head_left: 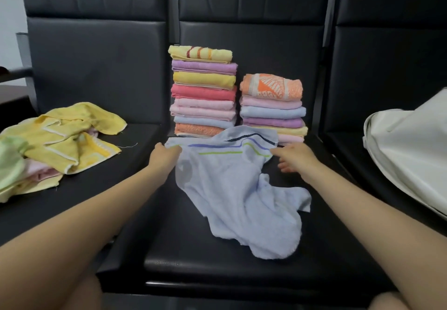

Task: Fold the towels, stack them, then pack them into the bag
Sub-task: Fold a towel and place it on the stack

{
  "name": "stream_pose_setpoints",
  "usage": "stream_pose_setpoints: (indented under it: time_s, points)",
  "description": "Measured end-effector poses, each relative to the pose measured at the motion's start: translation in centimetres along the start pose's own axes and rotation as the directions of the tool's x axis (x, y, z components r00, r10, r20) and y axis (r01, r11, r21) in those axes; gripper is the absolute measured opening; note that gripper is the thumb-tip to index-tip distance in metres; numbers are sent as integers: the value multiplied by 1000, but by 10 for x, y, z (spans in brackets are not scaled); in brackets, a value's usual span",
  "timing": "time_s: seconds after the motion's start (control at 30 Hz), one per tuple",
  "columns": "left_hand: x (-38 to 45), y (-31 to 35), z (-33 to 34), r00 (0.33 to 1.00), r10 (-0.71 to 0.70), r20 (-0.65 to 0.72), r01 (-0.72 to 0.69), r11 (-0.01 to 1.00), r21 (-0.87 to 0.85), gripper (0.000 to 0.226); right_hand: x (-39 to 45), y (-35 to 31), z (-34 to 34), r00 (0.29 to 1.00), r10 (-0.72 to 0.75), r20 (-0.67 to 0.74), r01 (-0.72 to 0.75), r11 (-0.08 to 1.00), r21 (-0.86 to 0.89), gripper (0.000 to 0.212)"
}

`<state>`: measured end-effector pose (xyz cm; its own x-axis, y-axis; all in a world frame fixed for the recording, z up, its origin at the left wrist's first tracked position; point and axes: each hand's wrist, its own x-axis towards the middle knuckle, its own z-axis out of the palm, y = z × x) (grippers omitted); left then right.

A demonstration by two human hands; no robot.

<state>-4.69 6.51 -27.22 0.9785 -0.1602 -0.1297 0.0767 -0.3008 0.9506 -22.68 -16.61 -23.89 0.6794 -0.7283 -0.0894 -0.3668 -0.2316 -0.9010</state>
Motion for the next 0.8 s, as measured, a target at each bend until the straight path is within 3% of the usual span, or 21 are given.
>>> stream_pose_setpoints:
  time_s: [0.1, 0.23, 0.33, 0.4, 0.47, 0.53, 0.6, 0.67, 0.73, 0.8]
  points:
    - [-12, -7, -5, 999, 6, 42, -6, 1000, -2, 61, -24, 2, 11, 982, 50, 182, -22, 988, -154, 32]
    - [-51, -1, -5, 977, 12, 211, -49, 984, 172, 27, -45, 2, 23, 946, 73, 316, -33, 991, -131, 25]
    - [-80, 2, -4, 932, 1, 364, -172, 882, 439, 39, -53, 0, 29, 927, 54, 370, -2, 990, -139, 27]
    - [-88, -2, 2, 921, 48, 387, -249, 837, 488, 41, -51, 2, 34, 931, 37, 363, 18, 989, -148, 35]
    - [-92, -5, 10, 905, 132, 404, -319, 839, 442, 34, -50, 2, 36, 934, 30, 356, 37, 983, -181, 34]
    - [-93, -2, 17, 891, 157, 426, -288, 921, 264, 20, -49, 0, 38, 938, 46, 344, -31, 998, -48, 29]
    - [-87, 4, 20, 879, 112, 464, -112, 993, -28, 5, -46, -5, 38, 949, 34, 313, -105, 972, 212, 16]
    - [-74, 8, 21, 877, 58, 476, 68, 968, -242, 22, -37, -9, 36, 965, 15, 264, -135, 886, 444, 10]
    - [-63, 13, 22, 903, 47, 427, 92, 950, -299, 29, -27, -11, 29, 969, 4, 248, -157, 782, 603, 16]
    - [-52, 18, 22, 945, 74, 319, 21, 958, -286, 17, -19, -13, 18, 972, -22, 235, -139, 752, 644, 21]
